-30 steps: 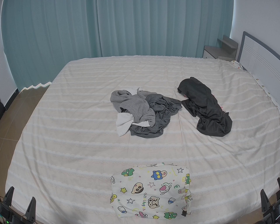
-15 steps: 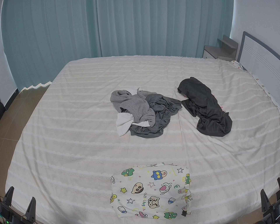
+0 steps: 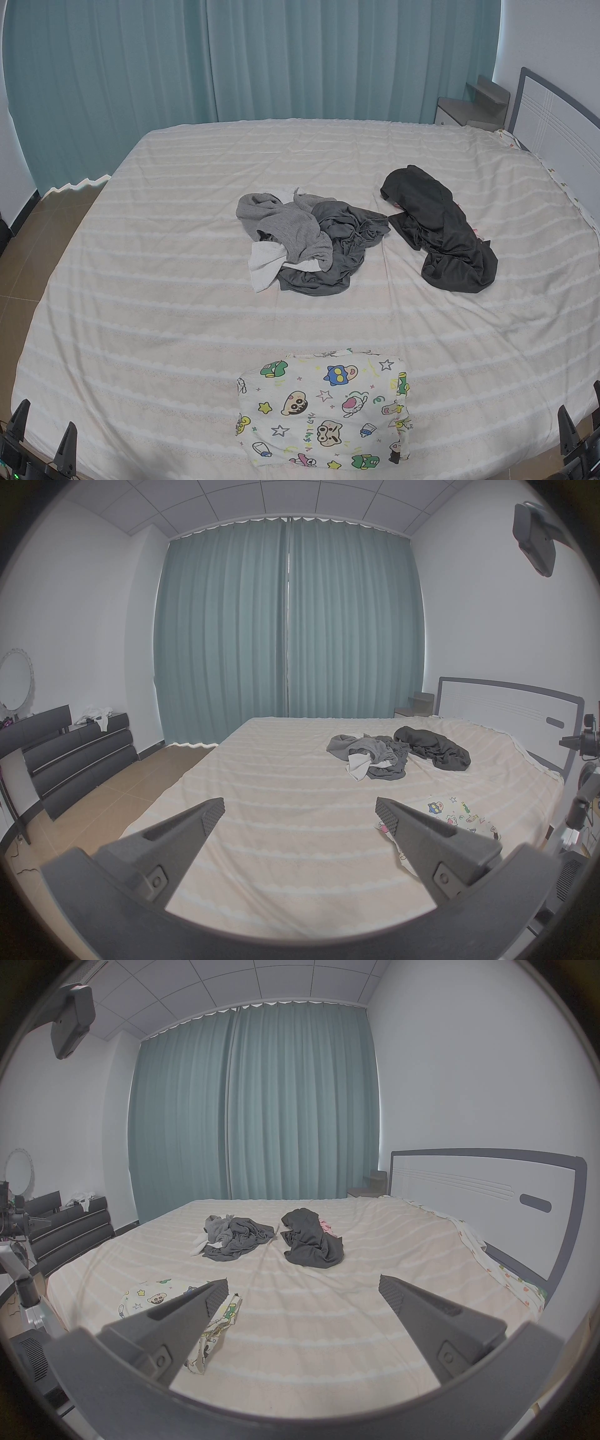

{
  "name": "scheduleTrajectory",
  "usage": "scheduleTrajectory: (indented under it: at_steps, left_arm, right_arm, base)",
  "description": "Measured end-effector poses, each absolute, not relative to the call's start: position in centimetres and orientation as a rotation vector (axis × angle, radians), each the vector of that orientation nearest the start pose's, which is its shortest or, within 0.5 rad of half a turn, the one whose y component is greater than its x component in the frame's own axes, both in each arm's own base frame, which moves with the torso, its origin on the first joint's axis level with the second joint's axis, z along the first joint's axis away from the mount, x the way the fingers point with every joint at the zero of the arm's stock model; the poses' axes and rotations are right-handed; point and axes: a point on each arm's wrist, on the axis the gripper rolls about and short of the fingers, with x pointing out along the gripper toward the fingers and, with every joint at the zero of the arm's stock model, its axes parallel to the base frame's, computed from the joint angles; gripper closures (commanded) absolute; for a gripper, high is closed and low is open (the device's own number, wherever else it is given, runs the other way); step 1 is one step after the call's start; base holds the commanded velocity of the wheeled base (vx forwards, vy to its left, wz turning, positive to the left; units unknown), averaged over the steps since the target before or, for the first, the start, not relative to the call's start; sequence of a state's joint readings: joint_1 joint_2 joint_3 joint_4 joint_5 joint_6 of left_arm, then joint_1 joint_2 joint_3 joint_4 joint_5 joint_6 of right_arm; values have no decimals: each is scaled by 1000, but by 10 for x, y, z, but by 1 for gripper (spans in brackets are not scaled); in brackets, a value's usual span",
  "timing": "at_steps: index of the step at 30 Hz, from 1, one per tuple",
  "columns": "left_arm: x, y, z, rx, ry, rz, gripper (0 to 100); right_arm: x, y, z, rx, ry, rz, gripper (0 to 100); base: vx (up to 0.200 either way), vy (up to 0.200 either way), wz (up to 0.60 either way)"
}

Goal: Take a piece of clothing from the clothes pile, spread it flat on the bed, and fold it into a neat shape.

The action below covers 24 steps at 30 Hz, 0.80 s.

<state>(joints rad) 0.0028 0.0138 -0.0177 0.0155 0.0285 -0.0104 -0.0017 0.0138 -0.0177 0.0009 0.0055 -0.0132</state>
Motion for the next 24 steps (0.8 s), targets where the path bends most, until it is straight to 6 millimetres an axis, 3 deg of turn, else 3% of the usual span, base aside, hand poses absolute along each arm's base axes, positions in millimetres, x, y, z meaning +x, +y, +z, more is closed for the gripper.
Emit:
scheduleTrajectory:
  at_steps: [24]
  left_arm:
    - [-23,0,79,-10,12,26,0]
  right_arm:
    - [-23,0,81,-14,-1,4,0]
  base:
    - [0,0,0]
